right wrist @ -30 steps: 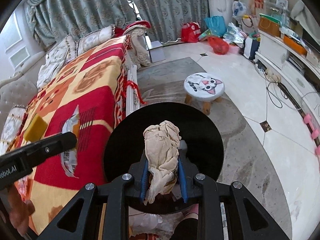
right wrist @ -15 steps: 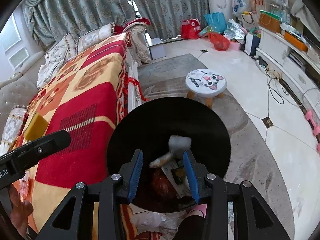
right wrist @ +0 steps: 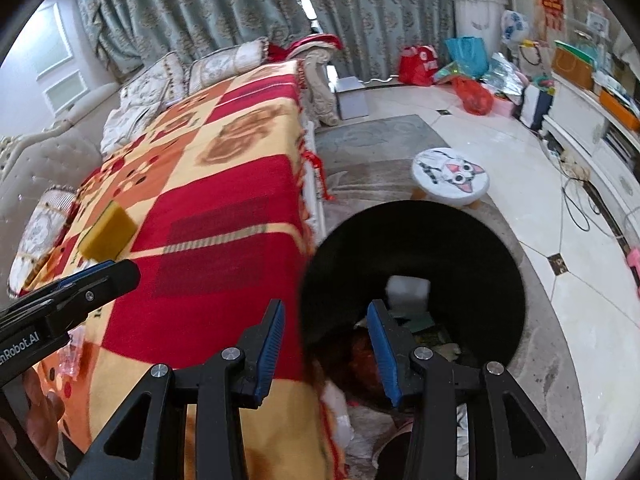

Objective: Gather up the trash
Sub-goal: 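Grasp the green-white medicine box with the left tool while the right tool grasps the white tissue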

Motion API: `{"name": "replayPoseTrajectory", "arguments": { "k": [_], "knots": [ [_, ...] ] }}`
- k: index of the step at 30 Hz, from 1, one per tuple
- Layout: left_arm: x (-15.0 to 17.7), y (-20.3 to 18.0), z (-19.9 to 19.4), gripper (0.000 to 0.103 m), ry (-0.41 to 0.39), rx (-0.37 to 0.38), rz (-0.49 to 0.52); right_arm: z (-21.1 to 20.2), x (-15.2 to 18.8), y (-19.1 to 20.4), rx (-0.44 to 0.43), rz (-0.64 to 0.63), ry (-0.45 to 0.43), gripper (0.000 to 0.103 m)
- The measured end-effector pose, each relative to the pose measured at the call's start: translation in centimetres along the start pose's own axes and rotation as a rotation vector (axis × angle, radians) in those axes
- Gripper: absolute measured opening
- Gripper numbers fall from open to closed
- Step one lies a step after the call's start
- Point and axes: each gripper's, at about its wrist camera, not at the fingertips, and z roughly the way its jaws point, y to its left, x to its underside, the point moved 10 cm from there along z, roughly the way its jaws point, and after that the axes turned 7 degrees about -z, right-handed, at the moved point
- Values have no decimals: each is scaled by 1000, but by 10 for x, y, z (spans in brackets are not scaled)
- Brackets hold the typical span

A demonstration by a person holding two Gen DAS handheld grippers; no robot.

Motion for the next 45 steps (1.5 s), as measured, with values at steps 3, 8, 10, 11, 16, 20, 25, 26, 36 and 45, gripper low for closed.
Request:
{"name": "replayPoseTrajectory", "arguments": {
  "k": [3, 8, 10, 11, 16, 20, 25, 26, 36, 45],
  "knots": [
    [1, 23, -10, 40, -9, -23, -22, 4, -2, 23, -26, -28, 5, 43],
    [3, 63, -27, 40, -21, -68, -55, 11, -3, 65, -73, -82, 15, 50],
    [4, 83, -36, 40, -28, -88, -74, 14, -2, 80, -98, -94, 19, 55],
    [4, 91, -39, 40, -30, -97, -81, 17, -2, 90, -111, -104, 23, 57],
    [5, 148, -57, 40, -42, -163, -127, 27, -2, 134, -175, -163, 54, 57],
    [9, 192, -67, 40, -48, -213, -178, 35, -4, 164, -197, -208, 67, 58],
    [16, 240, -77, 40, -51, -264, -242, 45, -9, 196, -219, -253, 78, 59],
    [17, 252, -79, 40, -52, -274, -258, 48, -10, 203, -225, -266, 81, 60],
    [16, 303, -86, 40, -58, -308, -332, 80, -20, 284, -306, -363, 110, 67],
    [1, 321, -68, 47, -35, -291, -324, 136, -26, 326, -372, -326, 188, 66]
  ]
}}
